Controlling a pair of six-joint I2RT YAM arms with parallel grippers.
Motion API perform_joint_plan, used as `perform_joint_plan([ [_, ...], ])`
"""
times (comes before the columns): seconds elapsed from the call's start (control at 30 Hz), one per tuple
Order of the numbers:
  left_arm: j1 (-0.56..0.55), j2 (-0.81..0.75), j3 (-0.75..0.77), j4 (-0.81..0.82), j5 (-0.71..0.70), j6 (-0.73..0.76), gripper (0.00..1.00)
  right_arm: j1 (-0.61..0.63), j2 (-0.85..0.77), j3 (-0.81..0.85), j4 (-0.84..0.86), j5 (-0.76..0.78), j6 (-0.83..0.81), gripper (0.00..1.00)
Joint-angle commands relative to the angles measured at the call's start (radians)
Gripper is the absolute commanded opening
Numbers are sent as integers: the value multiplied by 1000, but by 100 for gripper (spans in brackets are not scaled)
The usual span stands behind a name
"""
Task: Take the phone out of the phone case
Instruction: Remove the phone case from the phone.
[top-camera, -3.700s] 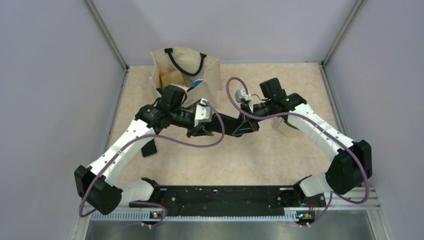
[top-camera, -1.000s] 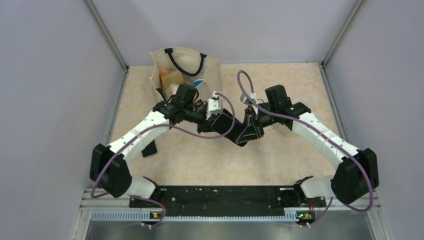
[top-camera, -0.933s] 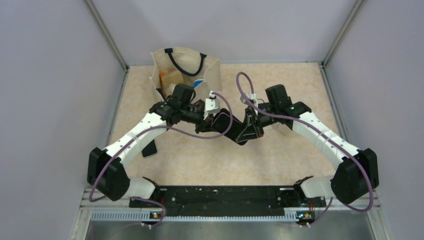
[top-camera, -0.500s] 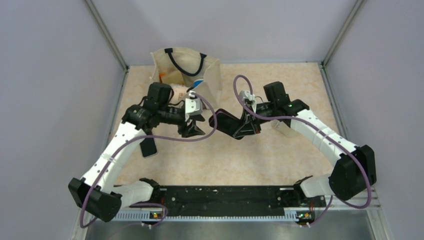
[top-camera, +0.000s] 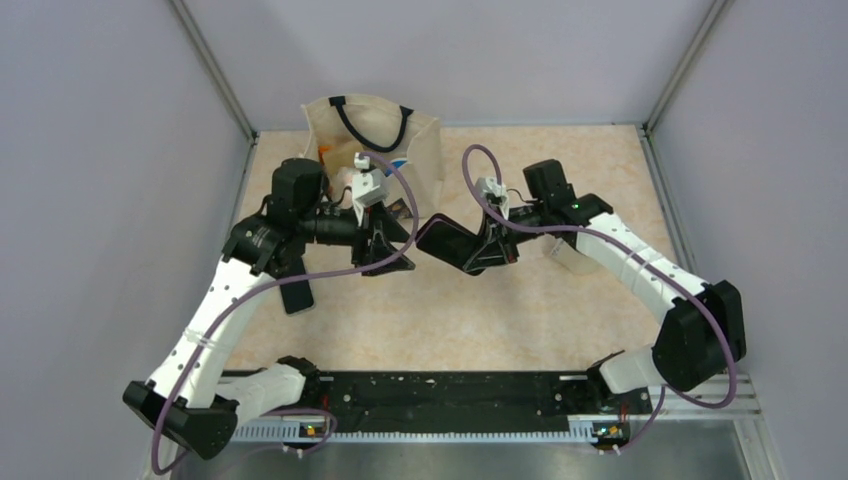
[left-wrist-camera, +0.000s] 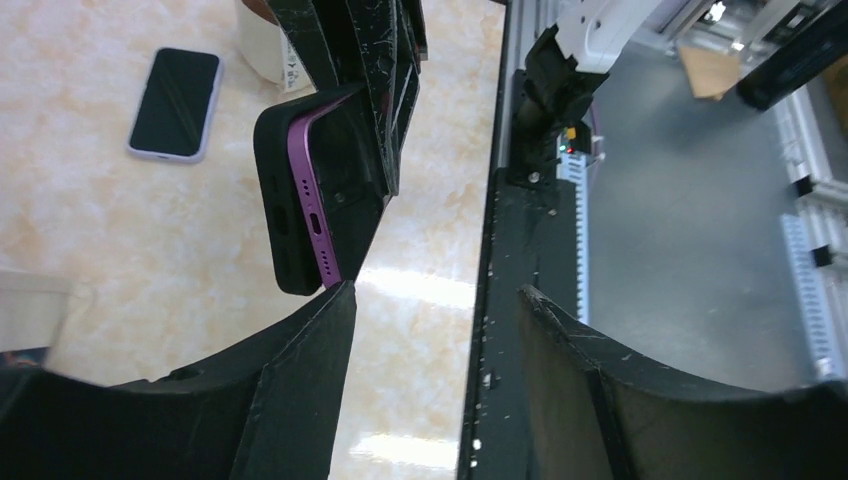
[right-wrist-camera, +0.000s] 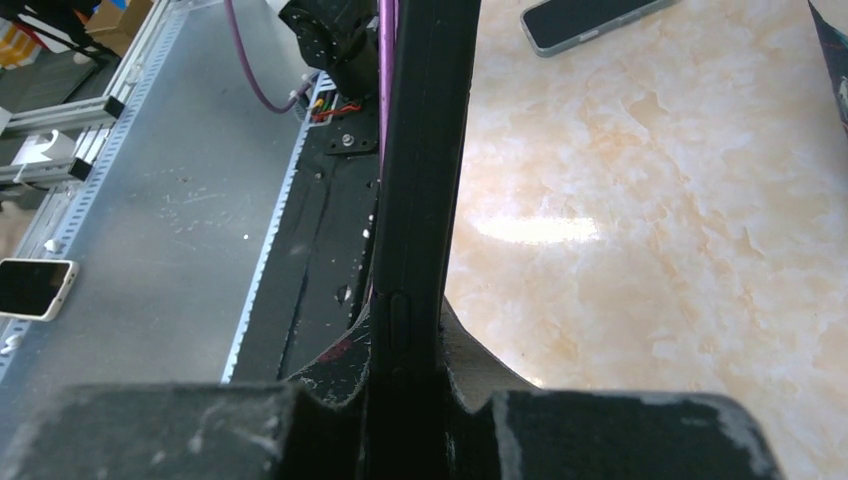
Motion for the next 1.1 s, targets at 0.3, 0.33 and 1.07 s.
perform_joint_plan([
  [0.3, 4, 13, -34, 184, 26, -351, 64, -3, 31, 60, 43, -169, -3, 0],
  [0.33, 3, 17, -37, 188, 19, -357, 63, -2, 34, 61, 42, -176, -1, 0],
  [1.07, 3, 31, -78, 220, -49, -374, 61, -9, 28, 54, 42, -197, -2, 0],
])
